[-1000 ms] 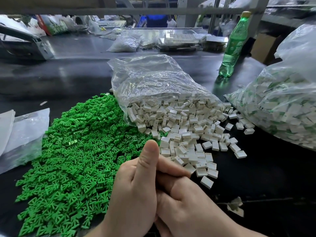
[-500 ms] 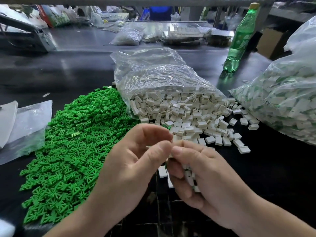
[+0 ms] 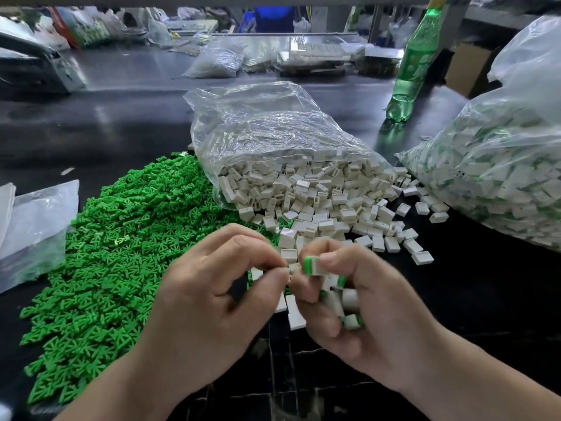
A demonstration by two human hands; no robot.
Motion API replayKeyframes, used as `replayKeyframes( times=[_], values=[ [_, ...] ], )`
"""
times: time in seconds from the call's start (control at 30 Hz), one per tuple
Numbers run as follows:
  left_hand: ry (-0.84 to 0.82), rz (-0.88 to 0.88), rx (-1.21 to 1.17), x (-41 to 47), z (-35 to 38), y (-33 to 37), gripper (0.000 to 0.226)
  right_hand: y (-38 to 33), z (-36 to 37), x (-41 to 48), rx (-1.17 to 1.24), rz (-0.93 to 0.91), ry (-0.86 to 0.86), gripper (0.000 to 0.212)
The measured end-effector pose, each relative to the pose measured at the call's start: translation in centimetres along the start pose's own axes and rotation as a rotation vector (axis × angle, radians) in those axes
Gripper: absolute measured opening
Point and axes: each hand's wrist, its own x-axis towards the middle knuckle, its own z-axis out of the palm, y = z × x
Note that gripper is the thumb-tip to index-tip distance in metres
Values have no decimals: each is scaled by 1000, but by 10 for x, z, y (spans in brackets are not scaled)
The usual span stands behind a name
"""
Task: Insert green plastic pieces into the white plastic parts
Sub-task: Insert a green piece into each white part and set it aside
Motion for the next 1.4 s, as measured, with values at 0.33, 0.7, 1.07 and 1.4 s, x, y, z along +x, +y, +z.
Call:
replayKeyframes(
  times=[0.33,0.7,1.07,1.4],
  values=[
    [-370,-228,520,-8,4,-37,45,-6,-10,5,153,-6,-81,19],
    [-391,-112,456,-2,4,-34,7,-4,-10,7,116,33,102,21],
    [-65,-481,-332,1,-5,-28,20,-1,-7,4,-87,33,58,24],
    [-206,-721,-842,-3,4,-20,34,10,5,1,-612,-254,128,17]
  ],
)
